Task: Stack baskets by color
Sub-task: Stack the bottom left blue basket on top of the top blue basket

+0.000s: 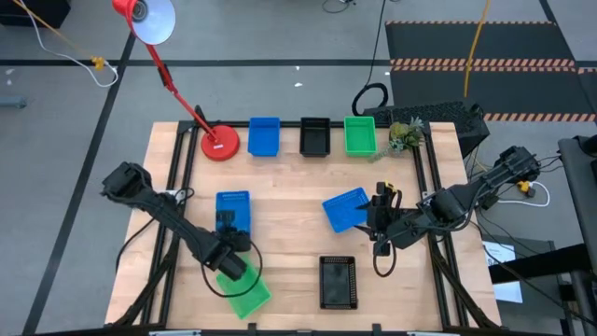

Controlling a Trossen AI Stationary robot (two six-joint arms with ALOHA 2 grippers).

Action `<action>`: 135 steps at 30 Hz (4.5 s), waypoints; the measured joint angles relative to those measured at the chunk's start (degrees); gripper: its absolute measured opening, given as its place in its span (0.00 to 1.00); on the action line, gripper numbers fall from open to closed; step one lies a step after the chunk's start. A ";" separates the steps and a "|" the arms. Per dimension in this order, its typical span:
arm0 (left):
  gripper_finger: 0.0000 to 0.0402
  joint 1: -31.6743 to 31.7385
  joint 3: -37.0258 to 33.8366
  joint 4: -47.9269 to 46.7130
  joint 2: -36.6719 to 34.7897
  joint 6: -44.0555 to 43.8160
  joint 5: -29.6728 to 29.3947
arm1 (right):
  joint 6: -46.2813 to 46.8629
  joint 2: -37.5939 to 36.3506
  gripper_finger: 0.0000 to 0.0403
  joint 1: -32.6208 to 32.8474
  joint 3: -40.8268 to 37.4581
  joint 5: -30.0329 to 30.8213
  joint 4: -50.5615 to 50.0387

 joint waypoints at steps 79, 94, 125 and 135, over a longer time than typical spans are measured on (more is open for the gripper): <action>0.02 58.10 10.19 25.38 -0.81 76.01 1.15 | 7.54 -0.02 0.53 4.13 0.00 0.47 -1.95; 0.02 58.89 6.26 31.61 -0.81 74.69 3.10 | 7.52 -0.02 0.53 4.13 0.00 1.75 -1.95; 0.04 60.75 5.97 31.72 -0.74 71.21 4.55 | 7.46 -0.02 0.53 4.13 0.00 1.75 -1.97; 0.04 60.77 5.97 32.80 -0.72 71.84 7.77 | 7.39 -0.02 0.53 4.13 0.00 1.75 -1.97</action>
